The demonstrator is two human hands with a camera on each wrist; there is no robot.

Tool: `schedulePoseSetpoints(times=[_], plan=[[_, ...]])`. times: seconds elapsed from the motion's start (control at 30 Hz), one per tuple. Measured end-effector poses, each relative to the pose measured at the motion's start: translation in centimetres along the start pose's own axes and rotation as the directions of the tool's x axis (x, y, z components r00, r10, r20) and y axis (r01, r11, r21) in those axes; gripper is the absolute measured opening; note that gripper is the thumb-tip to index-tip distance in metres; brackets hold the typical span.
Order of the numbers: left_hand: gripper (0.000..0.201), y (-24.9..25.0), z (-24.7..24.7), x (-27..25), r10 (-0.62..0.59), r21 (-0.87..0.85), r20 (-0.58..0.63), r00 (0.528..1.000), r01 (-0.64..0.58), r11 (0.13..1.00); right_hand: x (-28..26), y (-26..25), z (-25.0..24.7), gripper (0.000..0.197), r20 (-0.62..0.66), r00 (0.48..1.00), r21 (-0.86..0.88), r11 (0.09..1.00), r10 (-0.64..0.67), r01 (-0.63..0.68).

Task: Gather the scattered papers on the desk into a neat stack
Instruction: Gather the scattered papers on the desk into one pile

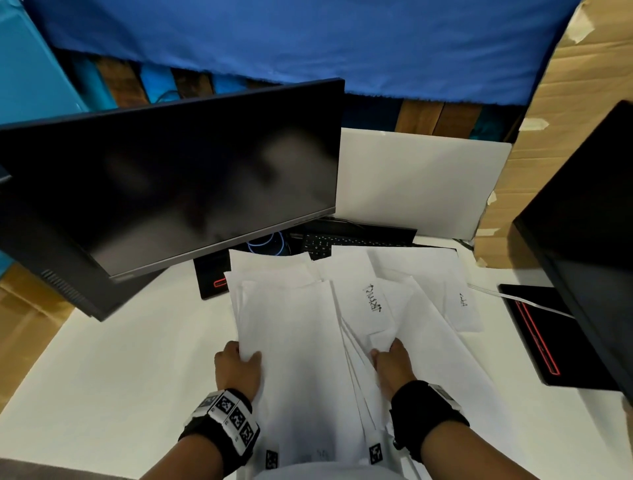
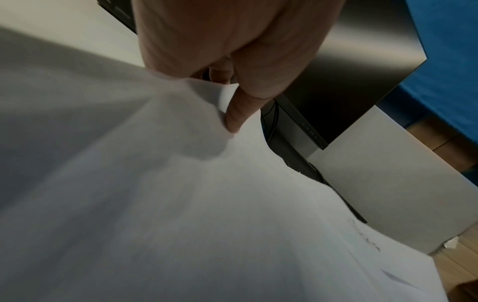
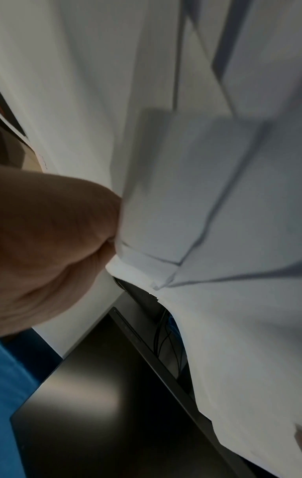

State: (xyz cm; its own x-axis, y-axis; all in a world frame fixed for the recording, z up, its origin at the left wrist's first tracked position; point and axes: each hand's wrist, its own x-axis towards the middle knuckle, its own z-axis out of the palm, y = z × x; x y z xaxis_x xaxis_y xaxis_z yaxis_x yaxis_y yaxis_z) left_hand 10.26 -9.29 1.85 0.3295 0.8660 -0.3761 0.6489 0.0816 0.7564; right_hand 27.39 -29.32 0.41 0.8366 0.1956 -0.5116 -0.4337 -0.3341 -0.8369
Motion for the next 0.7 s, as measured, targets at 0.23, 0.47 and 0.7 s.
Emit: schedulePoseSetpoints(times=[0.23,0.47,0.7], plan=[[0.028,-0.2,-0.1,-1.1,0.082,0.013,0.12,0.989,-0.085,0.996,1.1,-0.6,0.8,0.039,0.001,0.998,0.161,0.985,0.064,-0.063],[0.023,-0.2,-1.8,-0.8,0.129,-0.001,0.16,0.979,-0.131,0.991,3.1,-4.3,0.3,0.036,-0.221,0.975,-0.013,1.0,0.023,-0.027],[0.023,-0.8,-4.3,0.8,0.169,-0.074,0.132,0.977,-0.161,0.984,5.4,-8.6,-5.6,0.029,-0.175,0.964,-0.454,0.885,-0.201,0.102]])
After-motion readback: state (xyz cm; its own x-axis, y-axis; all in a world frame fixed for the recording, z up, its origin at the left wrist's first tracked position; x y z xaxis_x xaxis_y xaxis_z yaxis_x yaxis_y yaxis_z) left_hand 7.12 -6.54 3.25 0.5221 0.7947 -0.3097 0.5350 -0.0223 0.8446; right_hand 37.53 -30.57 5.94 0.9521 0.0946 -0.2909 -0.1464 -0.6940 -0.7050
